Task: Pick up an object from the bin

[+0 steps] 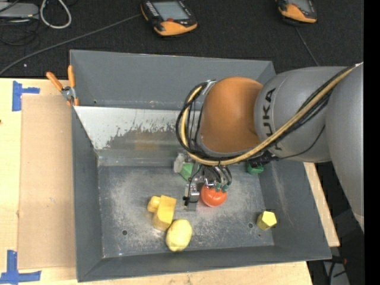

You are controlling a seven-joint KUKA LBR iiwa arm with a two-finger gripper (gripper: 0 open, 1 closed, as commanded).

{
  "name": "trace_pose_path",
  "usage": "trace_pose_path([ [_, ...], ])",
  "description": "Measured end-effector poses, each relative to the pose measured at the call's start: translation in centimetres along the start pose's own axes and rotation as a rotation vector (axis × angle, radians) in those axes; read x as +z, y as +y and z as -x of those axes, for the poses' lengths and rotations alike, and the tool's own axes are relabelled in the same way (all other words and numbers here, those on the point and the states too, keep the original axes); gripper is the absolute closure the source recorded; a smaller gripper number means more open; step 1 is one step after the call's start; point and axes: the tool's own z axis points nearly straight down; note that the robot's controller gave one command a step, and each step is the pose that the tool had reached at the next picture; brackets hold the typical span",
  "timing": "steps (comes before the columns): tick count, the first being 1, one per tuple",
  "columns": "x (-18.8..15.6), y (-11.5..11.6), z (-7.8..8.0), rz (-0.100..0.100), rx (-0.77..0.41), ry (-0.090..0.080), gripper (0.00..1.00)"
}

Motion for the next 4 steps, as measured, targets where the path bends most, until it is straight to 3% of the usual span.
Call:
trace_pose_path([
  [1, -0.4, 0.0, 0.1, 0.0, 0.001, -0.005, 0.0],
  [2, 0.6, 1.1, -1.7, -0.001, -0.16, -0.008, 0.0],
  [3, 1.5, -1.5, -6.0, 0.0, -0.206, -0.004, 0.0],
  [4, 2.9, -0.9, -7.1, 0.0, -0.105, 0.0, 0.0],
])
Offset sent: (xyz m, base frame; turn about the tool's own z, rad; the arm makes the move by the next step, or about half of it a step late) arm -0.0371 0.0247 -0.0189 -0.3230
